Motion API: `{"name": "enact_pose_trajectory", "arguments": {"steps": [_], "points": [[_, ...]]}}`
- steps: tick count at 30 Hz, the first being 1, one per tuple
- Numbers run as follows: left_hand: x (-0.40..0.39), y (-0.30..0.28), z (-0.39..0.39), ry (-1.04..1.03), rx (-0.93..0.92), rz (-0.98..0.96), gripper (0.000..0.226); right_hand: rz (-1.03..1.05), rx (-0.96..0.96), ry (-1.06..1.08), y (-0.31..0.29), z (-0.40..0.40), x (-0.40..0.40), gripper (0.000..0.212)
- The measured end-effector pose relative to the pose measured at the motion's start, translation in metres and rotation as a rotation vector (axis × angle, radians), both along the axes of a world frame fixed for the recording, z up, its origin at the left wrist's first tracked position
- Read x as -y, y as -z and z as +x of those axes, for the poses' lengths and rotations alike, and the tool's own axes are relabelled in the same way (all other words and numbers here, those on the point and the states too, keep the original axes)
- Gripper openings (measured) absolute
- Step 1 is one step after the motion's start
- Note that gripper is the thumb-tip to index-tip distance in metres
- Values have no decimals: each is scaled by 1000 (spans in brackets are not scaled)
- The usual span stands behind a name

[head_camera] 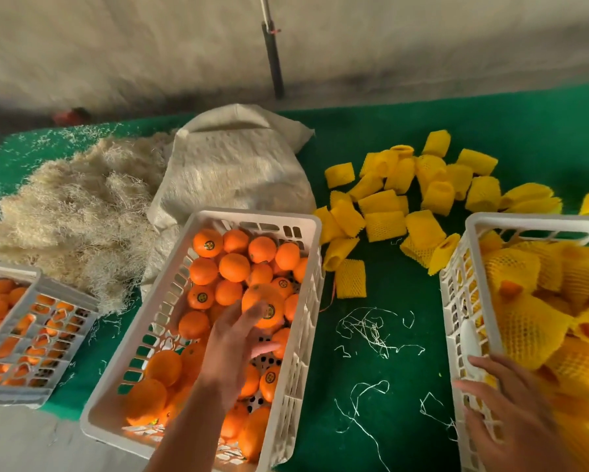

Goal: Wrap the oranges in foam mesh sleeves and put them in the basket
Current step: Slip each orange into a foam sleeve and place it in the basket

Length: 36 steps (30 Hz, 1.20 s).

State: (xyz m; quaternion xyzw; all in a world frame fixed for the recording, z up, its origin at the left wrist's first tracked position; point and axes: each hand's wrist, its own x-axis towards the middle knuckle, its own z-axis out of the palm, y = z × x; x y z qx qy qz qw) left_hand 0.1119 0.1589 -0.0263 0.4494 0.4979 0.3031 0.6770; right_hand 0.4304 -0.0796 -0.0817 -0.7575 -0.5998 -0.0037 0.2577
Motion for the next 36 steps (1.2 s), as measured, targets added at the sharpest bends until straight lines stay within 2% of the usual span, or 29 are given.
{"name": "enact_pose_trajectory", "arguments": {"steps": [2,4,5,7,11,13,17,29,31,34,36], "points": [[16,-10,19,19,178,-48,53,7,14,-16,3,1,2,36],[28,-13,38,23,169,-8,57,10,46,-6,5,0,4,30],[32,-12,45,33,106,55,59,7,59,3,7,0,5,25],[38,-3,55,68,-82,217,59,-11,72,16,7,0,7,35],[42,13,65,267,-573,604,61,-25,36,55,-4,-7,0,34],[42,19,66,429,-705,748,68,-8,-10,47,-13,-11,-15,27],[42,27,69,647,-878,859,81,-92,-41,-14,-23,-6,-77,40],[32,34,75,765,-862,843,91,-729,45,-222,41,-32,-297,53],[32,33,75,749,-862,890,86,-787,49,-172,51,-38,-316,49],[31,27,78,700,-838,983,77,-831,33,-136,65,-41,-337,52],[30,25,79,701,-841,969,77,-820,31,-131,71,-38,-344,50]]}}
